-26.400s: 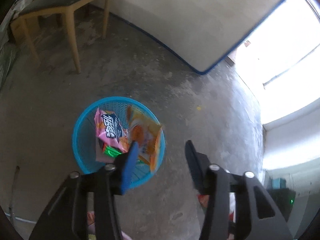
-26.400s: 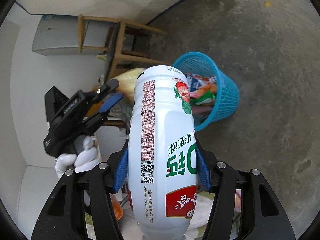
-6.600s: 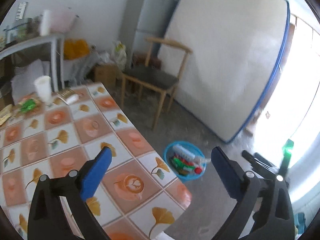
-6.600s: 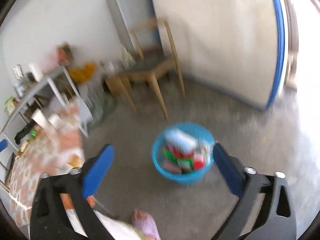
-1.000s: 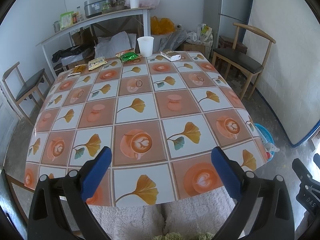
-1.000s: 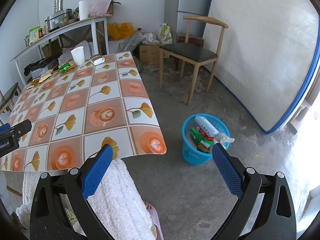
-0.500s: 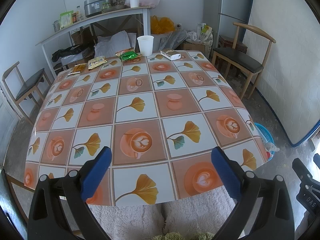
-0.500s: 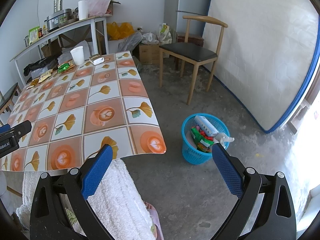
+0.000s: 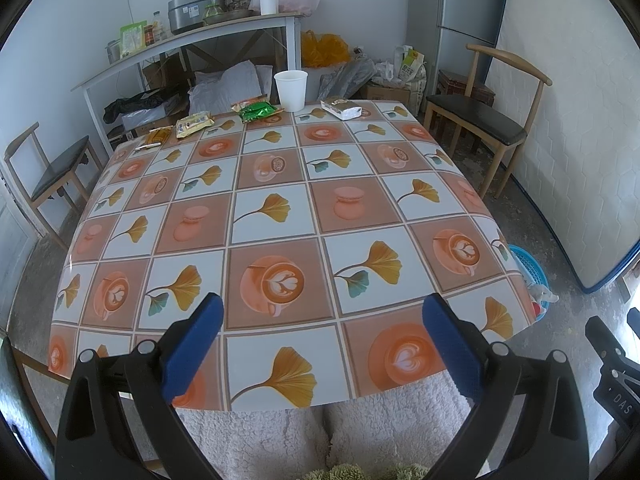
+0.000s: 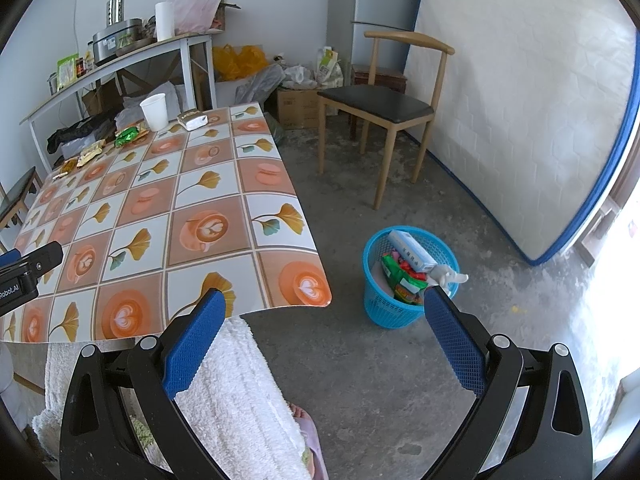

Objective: Collect trash

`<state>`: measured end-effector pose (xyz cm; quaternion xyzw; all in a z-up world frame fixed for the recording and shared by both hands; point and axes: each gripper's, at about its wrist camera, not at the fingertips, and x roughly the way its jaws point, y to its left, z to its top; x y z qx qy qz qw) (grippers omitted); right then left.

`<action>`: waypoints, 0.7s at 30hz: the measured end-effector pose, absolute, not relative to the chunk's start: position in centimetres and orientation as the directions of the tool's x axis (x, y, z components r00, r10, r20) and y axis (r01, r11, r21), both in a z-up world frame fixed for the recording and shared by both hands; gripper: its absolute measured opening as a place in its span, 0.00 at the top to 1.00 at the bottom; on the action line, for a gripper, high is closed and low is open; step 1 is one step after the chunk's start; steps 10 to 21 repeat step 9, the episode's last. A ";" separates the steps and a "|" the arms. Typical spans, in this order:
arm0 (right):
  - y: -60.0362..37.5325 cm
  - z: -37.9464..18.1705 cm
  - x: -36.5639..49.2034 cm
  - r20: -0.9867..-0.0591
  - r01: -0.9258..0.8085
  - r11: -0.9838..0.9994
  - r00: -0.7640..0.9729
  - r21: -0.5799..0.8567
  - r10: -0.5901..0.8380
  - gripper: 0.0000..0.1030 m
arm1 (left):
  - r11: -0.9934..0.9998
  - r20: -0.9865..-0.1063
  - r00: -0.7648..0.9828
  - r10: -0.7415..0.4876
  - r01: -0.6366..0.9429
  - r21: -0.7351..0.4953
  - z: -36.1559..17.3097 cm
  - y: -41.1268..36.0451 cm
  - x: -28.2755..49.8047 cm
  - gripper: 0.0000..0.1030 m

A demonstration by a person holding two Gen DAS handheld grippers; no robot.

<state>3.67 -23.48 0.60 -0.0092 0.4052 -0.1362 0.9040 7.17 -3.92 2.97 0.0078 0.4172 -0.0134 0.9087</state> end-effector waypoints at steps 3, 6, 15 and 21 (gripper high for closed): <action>-23.4 0.6 3.6 -0.729 0.239 0.963 0.636 -0.126 -0.253 0.08 | 1.000 -0.758 0.652 -0.018 0.031 0.003 3.0 -3.9 7.2 0.05; -23.5 0.5 3.5 -0.729 0.239 0.963 0.636 -0.125 -0.253 0.08 | 1.000 -0.758 0.652 -0.018 0.031 0.003 3.0 -3.9 7.2 0.05; -23.6 0.5 3.5 -0.730 0.239 0.963 0.636 -0.125 -0.252 0.08 | 0.999 -0.760 0.650 -0.020 0.033 0.002 3.0 -3.9 7.2 0.05; -23.6 0.5 3.5 -0.730 0.239 0.963 0.636 -0.125 -0.252 0.08 | 0.999 -0.760 0.650 -0.020 0.033 0.002 3.0 -3.9 7.2 0.05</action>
